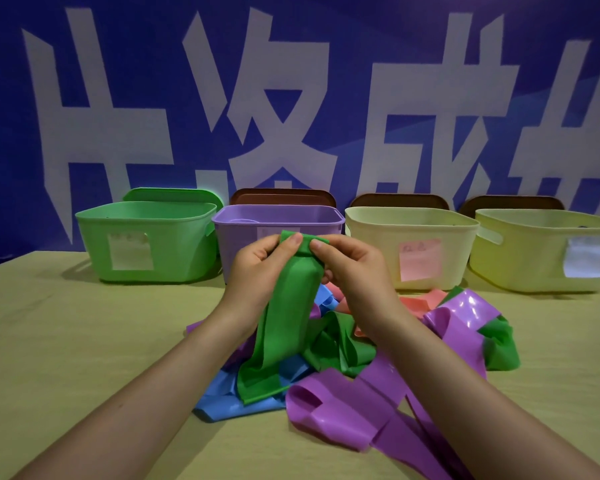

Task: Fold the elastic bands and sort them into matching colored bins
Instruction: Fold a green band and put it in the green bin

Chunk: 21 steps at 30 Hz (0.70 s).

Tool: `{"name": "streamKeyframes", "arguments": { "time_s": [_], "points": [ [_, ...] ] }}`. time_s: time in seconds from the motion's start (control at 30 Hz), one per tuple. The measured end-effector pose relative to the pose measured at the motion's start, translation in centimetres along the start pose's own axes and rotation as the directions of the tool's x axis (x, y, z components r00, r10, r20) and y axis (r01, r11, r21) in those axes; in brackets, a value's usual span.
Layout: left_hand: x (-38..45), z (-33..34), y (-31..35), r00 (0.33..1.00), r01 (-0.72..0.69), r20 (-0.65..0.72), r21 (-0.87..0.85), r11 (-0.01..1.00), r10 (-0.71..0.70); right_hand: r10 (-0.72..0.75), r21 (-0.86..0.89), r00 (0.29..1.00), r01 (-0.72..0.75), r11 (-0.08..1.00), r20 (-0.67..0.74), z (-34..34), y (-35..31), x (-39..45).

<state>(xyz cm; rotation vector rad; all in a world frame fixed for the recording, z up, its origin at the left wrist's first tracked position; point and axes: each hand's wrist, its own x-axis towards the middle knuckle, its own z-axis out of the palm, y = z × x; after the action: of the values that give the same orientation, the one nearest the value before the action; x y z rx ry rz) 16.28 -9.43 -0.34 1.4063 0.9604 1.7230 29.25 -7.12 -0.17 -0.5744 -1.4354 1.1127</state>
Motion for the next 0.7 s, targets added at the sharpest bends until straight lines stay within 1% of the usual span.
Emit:
{"name": "streamKeyframes", "arguments": {
  "time_s": [0.07, 0.1, 0.17, 0.23, 0.37, 0.47, 0.63, 0.7],
  "points": [
    [0.0, 0.1, 0.2, 0.992, 0.114, 0.054, -0.069, 0.991, -0.111, 0.022, 0.106, 0.999, -0.020, 0.994, -0.024, -0.1, -0.7, 0.3],
    [0.0, 0.3, 0.3, 0.979, 0.180, 0.113, -0.115, 0.977, -0.168, 0.030, 0.178, 0.998, -0.020, 0.984, -0.052, -0.4, -1.1, 0.6],
    [-0.1, 0.6, 0.3, 0.943, 0.263, 0.250, -0.158, 0.952, -0.219, 0.034, 0.282, 0.990, 0.006, 0.959, -0.136, -1.4, -1.9, 1.3],
    [-0.4, 1.0, 0.0, 0.917, 0.296, 0.326, -0.169, 0.940, -0.230, 0.020, 0.302, 0.975, 0.049, 0.952, -0.222, -2.6, -2.2, 1.9],
    [-1.3, 1.9, -1.2, 0.900, 0.272, 0.382, -0.112, 0.956, -0.211, 0.008, 0.261, 0.942, 0.085, 0.962, -0.334, -4.2, -1.8, 2.3],
    [-1.5, 2.2, -2.6, 0.913, 0.243, 0.342, -0.016, 0.970, -0.223, 0.033, 0.230, 0.916, 0.066, 0.971, -0.401, -4.9, -1.2, 2.5],
    [-2.1, 3.0, -3.2, 0.945, 0.248, 0.199, 0.077, 0.966, -0.259, 0.031, 0.052, 0.885, -0.007, 0.999, -0.464, -5.8, 0.2, 2.8],
    [-2.2, 3.1, -3.0, 0.946, 0.256, 0.175, 0.116, 0.960, -0.274, 0.041, 0.011, 0.877, -0.040, 0.999, -0.478, -6.3, 0.9, 3.0]
  ]
}}
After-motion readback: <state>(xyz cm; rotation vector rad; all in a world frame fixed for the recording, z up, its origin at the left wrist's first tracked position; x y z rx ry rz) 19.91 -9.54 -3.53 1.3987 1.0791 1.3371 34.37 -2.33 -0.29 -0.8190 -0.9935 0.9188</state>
